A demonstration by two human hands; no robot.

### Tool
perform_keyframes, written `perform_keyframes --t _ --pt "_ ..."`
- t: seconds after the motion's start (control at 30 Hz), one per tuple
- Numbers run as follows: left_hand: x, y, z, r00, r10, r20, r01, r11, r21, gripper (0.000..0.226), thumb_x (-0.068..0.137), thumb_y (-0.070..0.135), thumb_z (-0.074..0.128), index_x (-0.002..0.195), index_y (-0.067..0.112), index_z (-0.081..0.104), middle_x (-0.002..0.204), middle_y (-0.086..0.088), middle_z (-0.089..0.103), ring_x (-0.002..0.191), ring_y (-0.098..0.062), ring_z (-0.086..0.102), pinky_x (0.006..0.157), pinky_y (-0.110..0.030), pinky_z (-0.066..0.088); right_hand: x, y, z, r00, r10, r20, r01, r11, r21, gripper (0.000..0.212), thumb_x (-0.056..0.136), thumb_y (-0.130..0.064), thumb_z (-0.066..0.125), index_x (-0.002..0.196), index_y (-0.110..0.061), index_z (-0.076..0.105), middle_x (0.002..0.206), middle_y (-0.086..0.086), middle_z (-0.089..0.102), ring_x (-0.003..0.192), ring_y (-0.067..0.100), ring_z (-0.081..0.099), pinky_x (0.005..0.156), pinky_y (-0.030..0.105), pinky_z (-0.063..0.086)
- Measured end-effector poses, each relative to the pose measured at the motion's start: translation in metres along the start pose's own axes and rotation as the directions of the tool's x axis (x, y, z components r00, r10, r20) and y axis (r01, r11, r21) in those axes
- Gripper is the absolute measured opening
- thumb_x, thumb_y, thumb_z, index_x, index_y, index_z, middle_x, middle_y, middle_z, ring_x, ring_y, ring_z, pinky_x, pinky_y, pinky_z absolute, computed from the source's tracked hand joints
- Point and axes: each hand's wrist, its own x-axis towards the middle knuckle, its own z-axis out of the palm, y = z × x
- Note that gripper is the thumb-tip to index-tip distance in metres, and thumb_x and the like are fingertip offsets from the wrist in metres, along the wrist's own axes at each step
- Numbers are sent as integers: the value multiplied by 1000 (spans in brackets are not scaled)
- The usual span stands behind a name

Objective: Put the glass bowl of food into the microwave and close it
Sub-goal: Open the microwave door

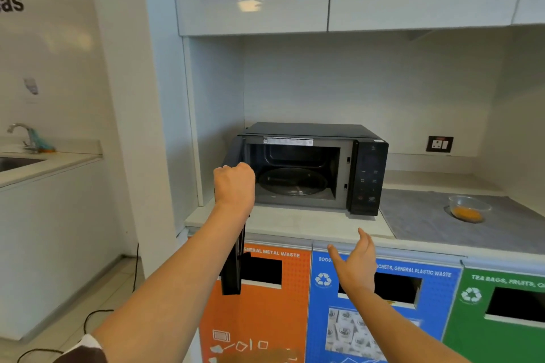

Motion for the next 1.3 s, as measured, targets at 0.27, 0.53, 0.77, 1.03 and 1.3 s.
perform_keyframes --t 0.27,0.53,0.77,1.03,1.3 --pt "-5 -15 7 990 -127 64 114 978 177 37 83 11 60 117 -2 51 114 -21 62 108 -33 57 97 -39 45 -5 -15 2 999 -27 29 27 1000 -6 81 80 -41 63 143 -13 20 152 14 26 139 32 27 111 51 30" --pt "-19 -24 27 976 -210 64 175 922 347 81 92 49 38 145 -5 8 149 -26 26 137 -40 27 112 -57 16 -8 -11 -7 998 -26 50 27 1000 -14 83 80 -42 64 143 -12 20 151 15 27 138 32 28 110 50 32" --pt "-15 -47 32 962 -264 77 228 923 310 84 89 49 43 146 -2 8 151 -24 23 138 -38 24 111 -58 17 -9 -7 -16 996 -11 90 10 1000 10 83 79 -42 64 143 -12 20 151 14 27 137 32 30 109 50 34" --pt "-13 -61 34 965 -251 78 229 948 222 85 87 51 44 146 1 9 153 -21 21 140 -36 20 110 -62 15 -5 -8 -22 992 -32 121 29 999 29 79 82 -38 63 143 -13 20 152 13 24 137 32 31 109 48 35" --pt "-16 -44 32 973 -231 14 226 964 140 86 84 50 47 147 6 9 156 -21 9 144 -37 1 110 -64 6 -2 -4 -29 993 -36 112 33 999 36 78 82 -38 63 143 -15 21 152 11 26 136 31 33 108 47 36"
